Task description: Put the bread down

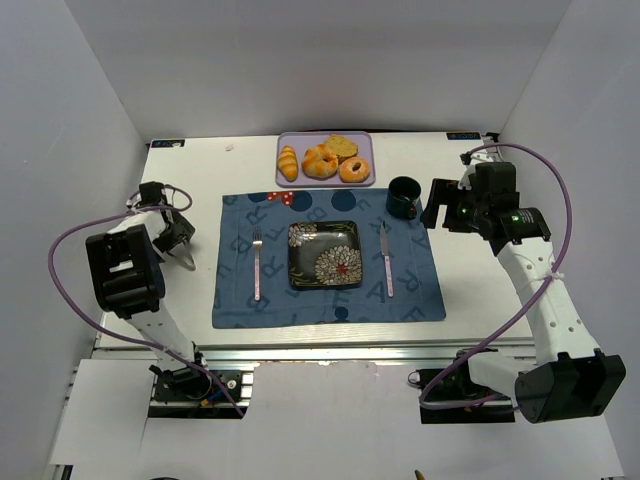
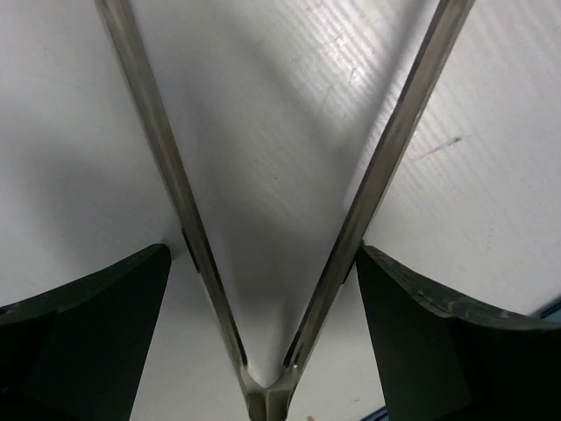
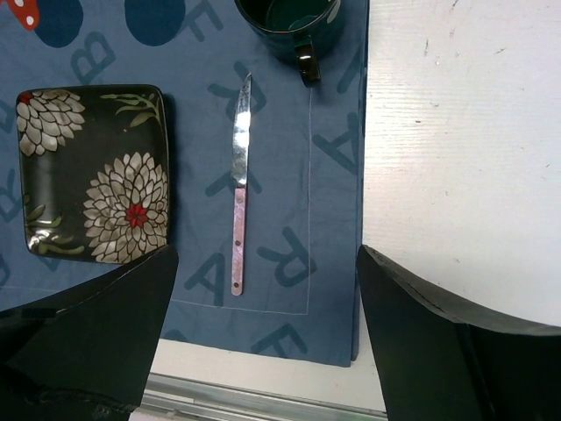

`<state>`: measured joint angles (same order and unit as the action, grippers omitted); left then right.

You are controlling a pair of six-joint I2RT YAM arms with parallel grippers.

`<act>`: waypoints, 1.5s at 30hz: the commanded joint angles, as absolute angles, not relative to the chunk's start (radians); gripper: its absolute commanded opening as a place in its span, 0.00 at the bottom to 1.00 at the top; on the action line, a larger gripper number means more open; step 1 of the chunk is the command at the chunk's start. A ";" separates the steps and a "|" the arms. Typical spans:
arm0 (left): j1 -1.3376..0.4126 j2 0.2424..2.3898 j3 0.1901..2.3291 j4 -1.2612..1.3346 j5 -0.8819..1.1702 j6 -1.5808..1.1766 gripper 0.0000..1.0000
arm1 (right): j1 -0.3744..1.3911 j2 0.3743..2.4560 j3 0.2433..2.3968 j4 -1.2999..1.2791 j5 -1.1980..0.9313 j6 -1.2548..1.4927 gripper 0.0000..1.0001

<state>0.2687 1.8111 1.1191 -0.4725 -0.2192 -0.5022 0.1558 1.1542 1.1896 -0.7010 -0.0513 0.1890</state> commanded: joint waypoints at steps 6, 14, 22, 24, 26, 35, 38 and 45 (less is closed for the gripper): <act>0.284 1.864 1.160 -0.431 -0.219 -0.500 0.81 | 0.156 1.164 1.233 -0.675 -0.025 0.172 0.89; 0.288 1.812 1.242 -0.474 -0.129 -0.560 0.54 | 0.158 1.173 1.249 -0.675 -0.029 0.178 0.89; 0.200 1.602 1.350 -0.523 0.035 -0.604 0.50 | 0.156 1.187 1.236 -0.664 -0.061 0.224 0.90; 0.137 1.615 1.402 -0.560 0.048 -0.589 0.51 | 0.158 1.186 1.233 -0.660 -0.061 0.235 0.89; 0.056 1.652 1.493 -0.618 0.045 -0.551 0.51 | 0.158 1.183 1.232 -0.657 -0.063 0.244 0.89; -0.144 1.923 1.862 -0.794 0.109 -0.425 0.53 | 0.158 1.138 1.224 -0.663 -0.048 0.255 0.89; -0.181 2.052 2.026 -0.860 0.107 -0.394 0.54 | 0.158 1.129 1.226 -0.667 -0.034 0.249 0.89; -0.204 2.167 2.134 -0.853 0.106 -0.422 0.55 | 0.158 1.124 1.230 -0.675 -0.018 0.238 0.89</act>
<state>-0.2008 2.2066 2.0762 -0.8375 0.0940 -0.4267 0.1558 1.1419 1.2068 -0.6857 -0.0319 0.2432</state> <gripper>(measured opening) 0.550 0.895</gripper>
